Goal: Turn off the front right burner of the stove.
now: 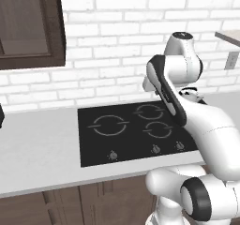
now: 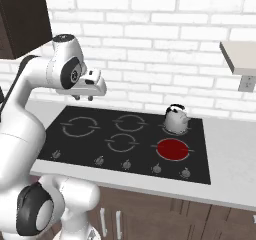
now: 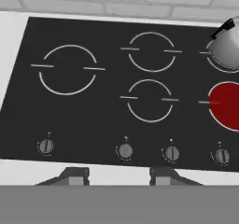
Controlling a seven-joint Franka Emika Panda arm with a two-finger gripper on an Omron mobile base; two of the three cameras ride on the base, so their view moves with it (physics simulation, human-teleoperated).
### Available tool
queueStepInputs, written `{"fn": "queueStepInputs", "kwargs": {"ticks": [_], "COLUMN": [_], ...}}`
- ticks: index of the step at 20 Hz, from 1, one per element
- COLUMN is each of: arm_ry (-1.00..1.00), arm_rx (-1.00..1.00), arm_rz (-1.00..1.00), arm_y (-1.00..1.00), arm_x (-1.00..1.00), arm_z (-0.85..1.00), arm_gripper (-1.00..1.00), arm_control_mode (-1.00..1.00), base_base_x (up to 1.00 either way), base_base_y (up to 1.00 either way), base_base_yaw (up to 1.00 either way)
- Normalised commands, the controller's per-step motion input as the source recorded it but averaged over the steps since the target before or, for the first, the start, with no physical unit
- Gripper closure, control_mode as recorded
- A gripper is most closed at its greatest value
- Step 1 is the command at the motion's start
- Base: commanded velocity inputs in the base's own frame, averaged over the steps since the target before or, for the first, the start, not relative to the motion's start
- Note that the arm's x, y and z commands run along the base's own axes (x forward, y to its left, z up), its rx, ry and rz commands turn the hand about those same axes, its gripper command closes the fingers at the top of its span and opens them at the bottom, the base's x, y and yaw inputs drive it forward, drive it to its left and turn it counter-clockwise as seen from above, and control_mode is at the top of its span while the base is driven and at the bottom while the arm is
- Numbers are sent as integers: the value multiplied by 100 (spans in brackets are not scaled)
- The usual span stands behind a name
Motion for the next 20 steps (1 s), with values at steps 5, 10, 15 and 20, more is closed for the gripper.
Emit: {"fn": "queueStepInputs", "kwargs": {"ticks": [5, 10, 15, 20], "arm_ry": [-1, 0, 0, 0], "arm_rx": [0, 0, 0, 0], "arm_rz": [0, 0, 0, 0], "arm_y": [-57, -100, -100, -100], "arm_x": [-21, -42, -48, -35], "arm_z": [-12, -17, -22, -37], "arm_gripper": [-100, -100, -100, -100], "arm_control_mode": [-100, -100, -100, -100], "base_base_x": [0, 0, 0, 0], "base_base_y": [0, 0, 0, 0], "base_base_yaw": [0, 0, 0, 0]}}
